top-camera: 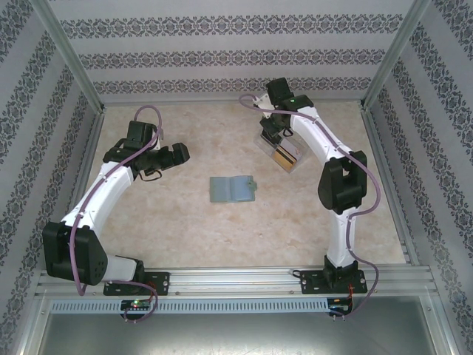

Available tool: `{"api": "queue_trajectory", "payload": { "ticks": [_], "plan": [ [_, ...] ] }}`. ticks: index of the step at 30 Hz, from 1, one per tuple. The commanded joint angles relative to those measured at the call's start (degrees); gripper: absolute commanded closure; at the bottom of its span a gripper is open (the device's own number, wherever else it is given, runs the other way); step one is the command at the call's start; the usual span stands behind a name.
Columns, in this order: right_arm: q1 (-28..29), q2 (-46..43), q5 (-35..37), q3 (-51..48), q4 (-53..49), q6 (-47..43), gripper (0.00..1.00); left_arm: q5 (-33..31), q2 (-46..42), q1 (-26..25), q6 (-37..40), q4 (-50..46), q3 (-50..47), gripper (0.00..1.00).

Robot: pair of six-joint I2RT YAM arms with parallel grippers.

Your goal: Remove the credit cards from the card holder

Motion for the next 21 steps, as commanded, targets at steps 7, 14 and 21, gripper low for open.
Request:
{"api": "queue_trajectory", "payload": {
  "ticks": [7, 14, 21],
  "plan": [
    [-0.9, 4.5, -1.9, 1.9, -0.8, -1.6, 1.00, 1.3, 1.5, 0.9, 1.0, -1.1, -0.5, 0.00],
    [-1.0, 5.5, 1.6, 1.7, -1.2, -2.9, 1.00, 1.3, 1.7, 1.0, 1.0, -0.9, -0.7, 0.01],
    [-1.1, 3.0, -1.8, 1.2, -0.3, -1.5, 1.00, 1.7, 2.6, 0.9, 1.0, -1.0, -0.5, 0.00]
  ]
}}
